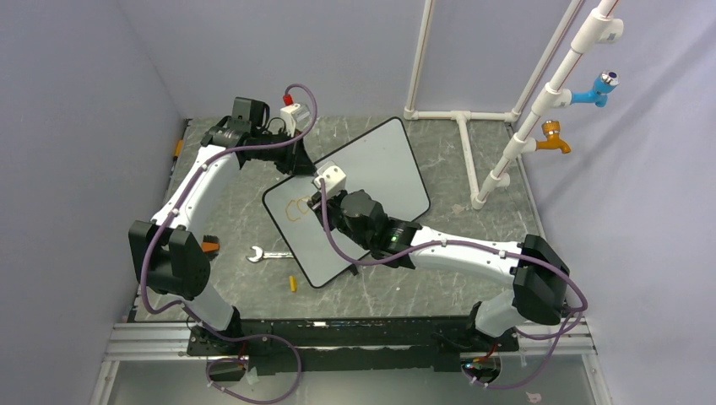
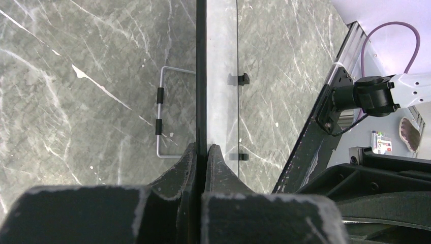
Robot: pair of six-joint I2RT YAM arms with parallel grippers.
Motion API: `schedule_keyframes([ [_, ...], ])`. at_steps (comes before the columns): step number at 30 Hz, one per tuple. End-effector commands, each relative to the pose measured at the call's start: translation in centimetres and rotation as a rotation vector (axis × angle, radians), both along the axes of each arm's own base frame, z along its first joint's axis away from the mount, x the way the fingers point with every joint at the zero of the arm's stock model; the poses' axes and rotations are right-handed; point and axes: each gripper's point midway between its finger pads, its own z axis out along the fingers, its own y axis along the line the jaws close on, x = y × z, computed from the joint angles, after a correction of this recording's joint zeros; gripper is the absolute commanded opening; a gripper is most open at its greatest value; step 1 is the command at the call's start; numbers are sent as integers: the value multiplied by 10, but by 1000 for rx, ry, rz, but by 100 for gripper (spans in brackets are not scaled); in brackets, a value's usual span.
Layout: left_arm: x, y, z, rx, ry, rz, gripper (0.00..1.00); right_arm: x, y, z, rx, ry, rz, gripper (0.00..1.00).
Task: Write a sentence on the whiteboard
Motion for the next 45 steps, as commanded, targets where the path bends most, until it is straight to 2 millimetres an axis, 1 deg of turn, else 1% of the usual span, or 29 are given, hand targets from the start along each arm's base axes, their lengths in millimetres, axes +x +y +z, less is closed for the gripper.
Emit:
schedule_keyframes([
  [1, 6, 8, 0, 84, -107, 11, 0, 0, -4, 20, 70, -21, -14, 0],
  [6, 5, 8, 0, 83, -107, 9, 0, 3, -27, 38, 92, -73, -68, 0],
  [9, 5, 7, 1, 81, -109, 8, 0, 9, -39, 42, 88, -89, -100, 0],
  [12, 5, 8, 1, 79, -109, 8, 0, 15, -42, 43, 89, -87, -107, 0],
  [15, 5, 7, 1, 79, -110, 6, 0, 19, -40, 44, 86, -89, -100, 0],
  [19, 5, 7, 1, 79, -109, 6, 0, 21, -31, 44, 79, -89, -82, 0],
  [27, 5, 7, 3, 76, -110, 6, 0, 23, -18, 45, 78, -89, -57, 0],
  [31, 4, 7, 3, 76, -114, 6, 0, 25, -15, 43, 73, -88, -54, 0],
  [34, 4, 7, 3, 76, -112, 6, 0, 26, -14, 38, 61, -84, -56, 0],
  [40, 4, 7, 3, 77, -113, 7, 0, 23, -17, 21, 46, -51, -62, 0],
  [45, 4, 7, 4, 77, -117, 6, 0, 19, -24, 5, 35, -14, -68, 0],
])
